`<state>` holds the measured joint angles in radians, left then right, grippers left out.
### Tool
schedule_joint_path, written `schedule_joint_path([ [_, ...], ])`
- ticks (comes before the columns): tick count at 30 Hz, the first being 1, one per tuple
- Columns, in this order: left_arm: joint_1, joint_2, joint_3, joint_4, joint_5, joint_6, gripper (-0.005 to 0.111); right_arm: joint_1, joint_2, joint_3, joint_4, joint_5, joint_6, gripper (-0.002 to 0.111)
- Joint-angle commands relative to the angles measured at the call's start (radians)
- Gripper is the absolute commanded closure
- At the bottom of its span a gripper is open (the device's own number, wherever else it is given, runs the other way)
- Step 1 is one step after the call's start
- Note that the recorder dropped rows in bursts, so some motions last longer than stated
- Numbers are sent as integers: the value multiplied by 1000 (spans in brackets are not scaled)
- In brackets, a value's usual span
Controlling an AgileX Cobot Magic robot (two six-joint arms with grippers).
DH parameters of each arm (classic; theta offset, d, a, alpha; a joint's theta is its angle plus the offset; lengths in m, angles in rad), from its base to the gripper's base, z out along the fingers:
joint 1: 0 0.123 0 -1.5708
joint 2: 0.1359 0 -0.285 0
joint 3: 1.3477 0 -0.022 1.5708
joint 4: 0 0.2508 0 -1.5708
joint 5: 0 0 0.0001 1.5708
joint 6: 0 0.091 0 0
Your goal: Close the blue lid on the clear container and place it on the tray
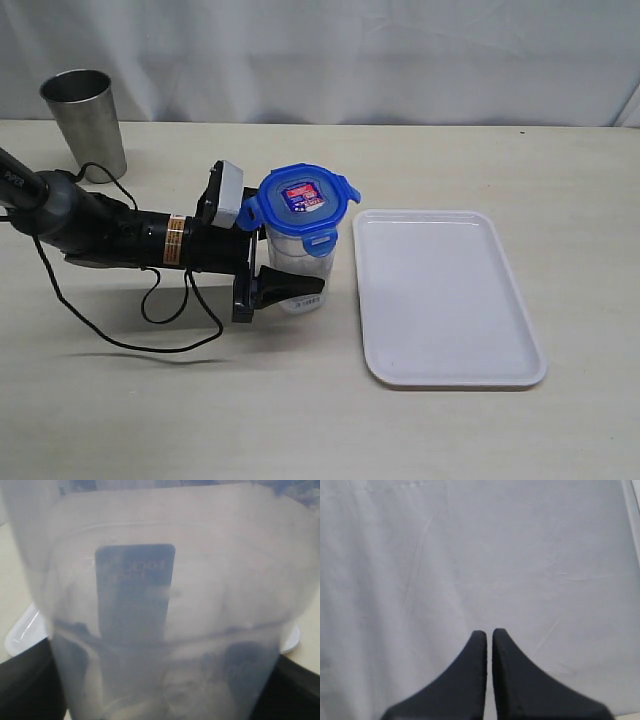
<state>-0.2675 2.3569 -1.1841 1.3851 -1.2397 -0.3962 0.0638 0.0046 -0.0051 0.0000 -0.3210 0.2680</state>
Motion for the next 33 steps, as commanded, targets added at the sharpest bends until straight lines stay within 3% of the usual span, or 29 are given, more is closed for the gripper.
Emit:
schedule_joint_path([
  [1, 0, 8, -6, -7, 19, 3, 107, -4, 36, -74, -84, -18, 145, 104],
  [6, 0, 8, -6, -7, 19, 3, 107, -4, 210, -257, -384, 97, 412, 100],
  [10, 0, 8, -6, -7, 19, 3, 107, -4, 426, -420, -606, 193, 570, 81],
  [11, 0, 8, -6, -8, 19, 3, 107, -4, 526, -485, -681, 204, 586, 73],
  [15, 0, 8, -6, -8, 19, 3, 107, -4, 850, -687, -755, 248, 529, 71],
  [16, 0, 8, -6, -8, 19, 3, 107, -4, 903, -736, -756, 311, 525, 71],
  [19, 0, 8, -6, -8, 19, 3, 107, -4, 1159, -1019, -779, 829, 469, 71],
  [21, 0, 8, -6, -8, 19, 3, 107, -4, 1313, -1170, -559, 1013, 290, 71],
  [24, 0, 8, -6, -8, 19, 3, 107, -4, 1478, -1340, 196, 1116, -392, 71],
  [26, 0, 8, -6, -7, 19, 3, 107, -4, 1562, -1399, 604, 1225, -734, 71],
  [29, 0, 8, -6, -7, 19, 3, 107, -4, 1637, -1434, 857, 1352, -901, 68],
  [33, 0, 8, -6, -9, 19, 3, 107, 22, 1722, -1449, 939, 1426, -967, 60],
])
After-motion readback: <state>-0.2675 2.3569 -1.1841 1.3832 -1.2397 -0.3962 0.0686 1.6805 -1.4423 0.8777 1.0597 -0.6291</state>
